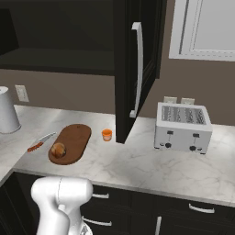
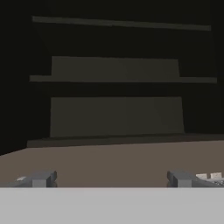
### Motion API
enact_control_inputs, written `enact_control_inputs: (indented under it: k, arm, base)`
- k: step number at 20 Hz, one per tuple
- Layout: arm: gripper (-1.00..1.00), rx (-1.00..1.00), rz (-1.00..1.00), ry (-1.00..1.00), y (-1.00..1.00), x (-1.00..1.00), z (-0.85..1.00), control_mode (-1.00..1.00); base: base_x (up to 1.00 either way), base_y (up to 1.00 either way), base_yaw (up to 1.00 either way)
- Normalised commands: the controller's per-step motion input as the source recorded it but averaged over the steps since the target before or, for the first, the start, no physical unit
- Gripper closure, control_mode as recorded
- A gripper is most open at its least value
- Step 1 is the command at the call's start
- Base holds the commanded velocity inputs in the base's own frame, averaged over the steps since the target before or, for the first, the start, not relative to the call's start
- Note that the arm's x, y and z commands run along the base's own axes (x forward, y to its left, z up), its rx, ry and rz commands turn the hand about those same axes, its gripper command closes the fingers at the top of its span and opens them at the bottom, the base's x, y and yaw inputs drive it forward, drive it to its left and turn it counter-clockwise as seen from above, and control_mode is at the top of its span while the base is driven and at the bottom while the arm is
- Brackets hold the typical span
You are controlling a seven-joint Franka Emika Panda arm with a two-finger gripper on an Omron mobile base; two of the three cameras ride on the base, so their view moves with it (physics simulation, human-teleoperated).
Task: Pick the bread, place it on the cutting board, pick the jam, place it on the counter, and close the cabinet.
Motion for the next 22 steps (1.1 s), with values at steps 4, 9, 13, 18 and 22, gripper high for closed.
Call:
enact_control_inputs:
  k: [4, 9, 13, 18, 22]
  arm:
    - [-1.00, 0.00, 0.00, -0.02, 0.17, -0.49, 0.24, -1.00]
    - [-1.00, 0.00, 0.00, 0.00, 0.20, -0.45, 0.18, -1.00]
    - [-1.00, 0.00, 0.01, 0.00, 0.21, -0.34, 0.15, -1.00]
    - [-1.00, 0.00, 0.02, 0.00, 0.19, -0.35, 0.18, -1.00]
    - [-1.00, 0.00, 0.02, 0.00, 0.21, -0.36, 0.12, -1.00]
  base:
    - [0.00, 0.00, 0.00]
    - [0.00, 0.00, 0.00]
    - [0.00, 0.00, 0.00]
    - [0.00, 0.00, 0.00]
    - [0.00, 0.00, 0.00]
